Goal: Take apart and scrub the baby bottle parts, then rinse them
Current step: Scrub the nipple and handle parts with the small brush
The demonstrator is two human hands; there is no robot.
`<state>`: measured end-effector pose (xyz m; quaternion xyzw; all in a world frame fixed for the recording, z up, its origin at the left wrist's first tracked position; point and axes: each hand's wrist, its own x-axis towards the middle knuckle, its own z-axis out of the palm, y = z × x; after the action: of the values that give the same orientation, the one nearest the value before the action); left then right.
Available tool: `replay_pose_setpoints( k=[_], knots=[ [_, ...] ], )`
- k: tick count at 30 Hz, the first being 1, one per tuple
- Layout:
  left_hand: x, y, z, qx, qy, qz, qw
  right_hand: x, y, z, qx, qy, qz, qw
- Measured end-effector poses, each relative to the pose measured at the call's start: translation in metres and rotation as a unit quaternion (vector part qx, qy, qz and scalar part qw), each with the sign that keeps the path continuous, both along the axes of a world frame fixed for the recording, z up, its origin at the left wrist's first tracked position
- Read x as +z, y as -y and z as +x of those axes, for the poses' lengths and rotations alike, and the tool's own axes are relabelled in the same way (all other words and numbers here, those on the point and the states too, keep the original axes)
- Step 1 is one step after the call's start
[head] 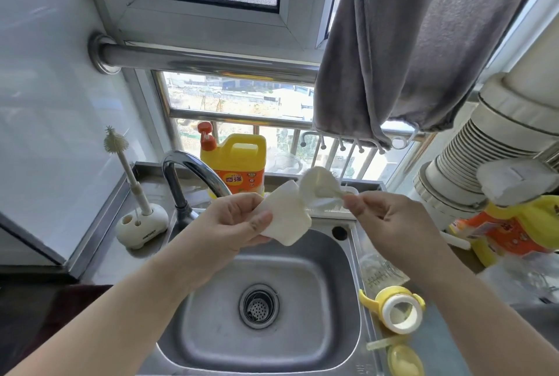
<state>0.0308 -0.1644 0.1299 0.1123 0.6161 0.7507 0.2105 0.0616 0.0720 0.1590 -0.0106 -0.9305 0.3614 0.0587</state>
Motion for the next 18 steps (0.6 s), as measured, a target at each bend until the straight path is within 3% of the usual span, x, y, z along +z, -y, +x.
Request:
replay_pose_setpoints(
  k=[3,7,11,15,18],
  knots=[
    [-0.001,-0.002,0.001,-0.015,-0.024,-0.017,0.999,-0.003,0.011,0.003,0.06,0.001,-0.013,0.998],
    [0.001,-0.002,0.003,-0.007,-0.039,0.008,0.999,0.002,0.007,0.001,-0.002,-0.003,-0.05,0.999],
    [0.004,-0.001,0.002,0.002,-0.034,0.025,0.999,0.004,0.015,0.005,0.061,-0.005,-0.047,0.997],
    [0.001,-0.003,-0.001,0.021,-0.03,0.028,0.999,0.005,0.009,0.002,0.018,-0.008,-0.046,0.999],
    [0.002,0.001,-0.003,-0.003,-0.017,0.046,0.999,-0.001,0.013,0.006,0.095,-0.006,-0.013,0.995]
  ],
)
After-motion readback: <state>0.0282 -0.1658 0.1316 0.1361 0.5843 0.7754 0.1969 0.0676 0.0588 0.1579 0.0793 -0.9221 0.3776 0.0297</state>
